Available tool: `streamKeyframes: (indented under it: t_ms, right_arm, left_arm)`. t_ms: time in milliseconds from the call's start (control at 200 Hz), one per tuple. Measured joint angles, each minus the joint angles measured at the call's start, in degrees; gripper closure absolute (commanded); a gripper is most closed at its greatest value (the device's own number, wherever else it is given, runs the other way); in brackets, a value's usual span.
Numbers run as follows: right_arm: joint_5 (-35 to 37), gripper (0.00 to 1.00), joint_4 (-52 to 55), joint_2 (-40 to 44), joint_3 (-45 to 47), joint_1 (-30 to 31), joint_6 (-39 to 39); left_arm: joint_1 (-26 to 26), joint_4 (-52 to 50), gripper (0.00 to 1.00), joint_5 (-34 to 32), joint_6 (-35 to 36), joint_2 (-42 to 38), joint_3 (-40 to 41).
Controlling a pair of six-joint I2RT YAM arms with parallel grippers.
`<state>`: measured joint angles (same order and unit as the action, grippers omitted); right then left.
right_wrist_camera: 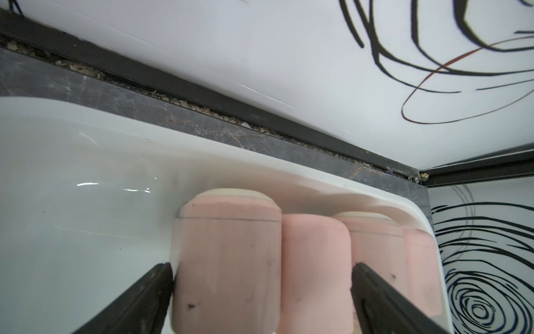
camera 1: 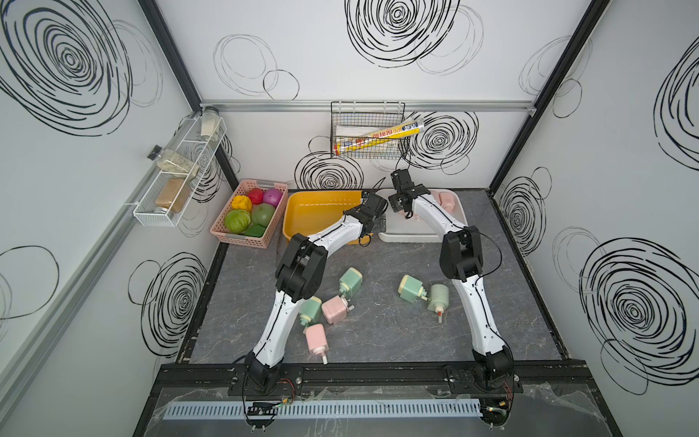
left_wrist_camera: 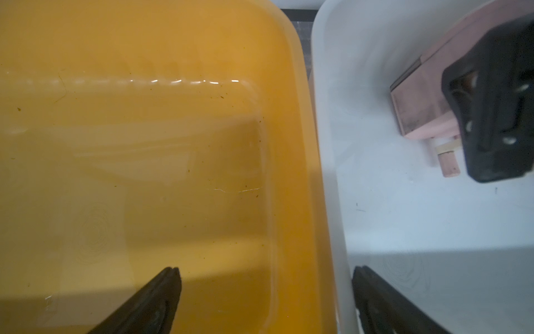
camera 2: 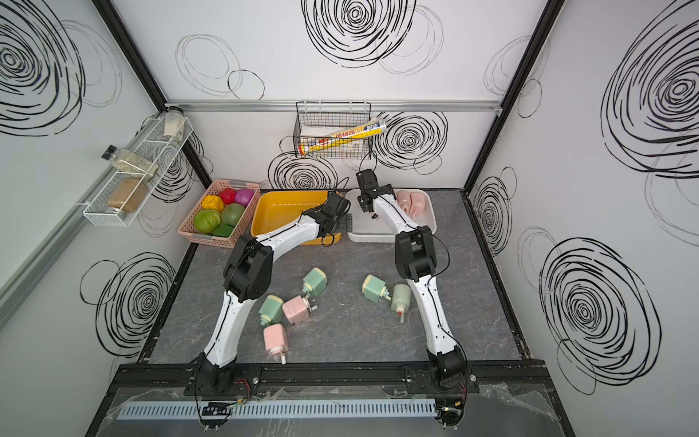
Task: Place the pencil sharpeners by color into the storage box
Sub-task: Place the pencil sharpener in the storage box.
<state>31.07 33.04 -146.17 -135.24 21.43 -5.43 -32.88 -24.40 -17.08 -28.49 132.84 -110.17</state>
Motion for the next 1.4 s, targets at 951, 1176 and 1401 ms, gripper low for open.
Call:
streamKeyframes:
  t_ms: [951,1176,1401]
  right_arm:
    - [-0.68,0.00,0.15,0.13,0.94,0.87,-1.57]
    - [-7.50,0.00,-1.86,11.98,13.55,0.81,0.15]
    - [-16.85,0.00,-9.62,27.65,28.20,0.83,1.14]
  left_arm:
    - [-0.13,-1.86,0.01,4.48,2.93,-1.46,0.68]
    - [-2.54,-1.25,0.01,5.03,4.50,-14.82,11.26]
    - [-3.21,0.15,0.01,4.09,3.80,-32.87,26.99]
